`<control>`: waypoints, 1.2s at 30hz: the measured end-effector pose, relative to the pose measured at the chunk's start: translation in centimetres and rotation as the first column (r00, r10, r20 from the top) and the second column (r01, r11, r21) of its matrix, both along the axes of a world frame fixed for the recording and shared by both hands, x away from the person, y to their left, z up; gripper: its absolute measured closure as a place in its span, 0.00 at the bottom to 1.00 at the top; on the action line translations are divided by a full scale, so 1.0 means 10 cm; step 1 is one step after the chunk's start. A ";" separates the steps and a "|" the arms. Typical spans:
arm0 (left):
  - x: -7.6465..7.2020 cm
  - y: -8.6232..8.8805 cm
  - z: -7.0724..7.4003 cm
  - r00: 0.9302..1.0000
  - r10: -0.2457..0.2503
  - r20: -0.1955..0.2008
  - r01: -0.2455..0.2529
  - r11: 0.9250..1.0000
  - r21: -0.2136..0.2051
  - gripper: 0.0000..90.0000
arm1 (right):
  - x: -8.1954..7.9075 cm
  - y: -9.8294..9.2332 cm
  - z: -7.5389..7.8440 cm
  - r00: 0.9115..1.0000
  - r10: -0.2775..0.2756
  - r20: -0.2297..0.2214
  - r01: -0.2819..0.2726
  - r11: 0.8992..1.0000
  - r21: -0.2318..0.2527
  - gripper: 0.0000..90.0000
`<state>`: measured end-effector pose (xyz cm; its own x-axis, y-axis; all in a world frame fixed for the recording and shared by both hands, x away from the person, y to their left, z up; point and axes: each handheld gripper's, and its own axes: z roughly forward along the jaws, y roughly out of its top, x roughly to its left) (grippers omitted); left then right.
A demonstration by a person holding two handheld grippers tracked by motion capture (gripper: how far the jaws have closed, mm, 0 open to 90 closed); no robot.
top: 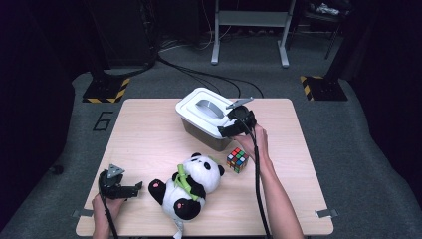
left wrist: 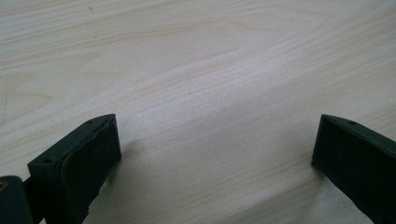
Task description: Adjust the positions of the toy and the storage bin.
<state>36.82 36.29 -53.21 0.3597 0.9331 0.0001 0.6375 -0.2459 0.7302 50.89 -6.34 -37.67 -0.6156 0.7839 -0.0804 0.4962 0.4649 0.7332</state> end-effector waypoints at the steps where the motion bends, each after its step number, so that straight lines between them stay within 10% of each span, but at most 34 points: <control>1: 0.00 0.00 0.00 1.000 -0.001 -0.001 0.001 1.000 0.000 0.01 | -0.02 -0.02 -0.01 1.000 0.001 0.002 -0.001 1.000 -0.001 0.15; 26: -0.03 0.03 0.04 1.000 -0.029 -0.010 0.029 0.999 -0.028 0.00 | -0.71 -0.79 -0.57 0.991 -0.133 -0.030 0.135 0.989 0.057 0.02; 36: -0.15 -0.04 0.36 0.994 -0.106 0.018 0.107 0.994 -0.030 0.00 | -0.95 -1.04 -1.01 0.979 -0.191 -0.068 0.196 0.979 0.060 0.00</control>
<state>35.27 35.90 -49.64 0.4573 0.8891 -0.0211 0.5969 -0.2892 0.7483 41.41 -16.79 -47.80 -0.4540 0.8910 0.0089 0.6176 0.3074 0.7240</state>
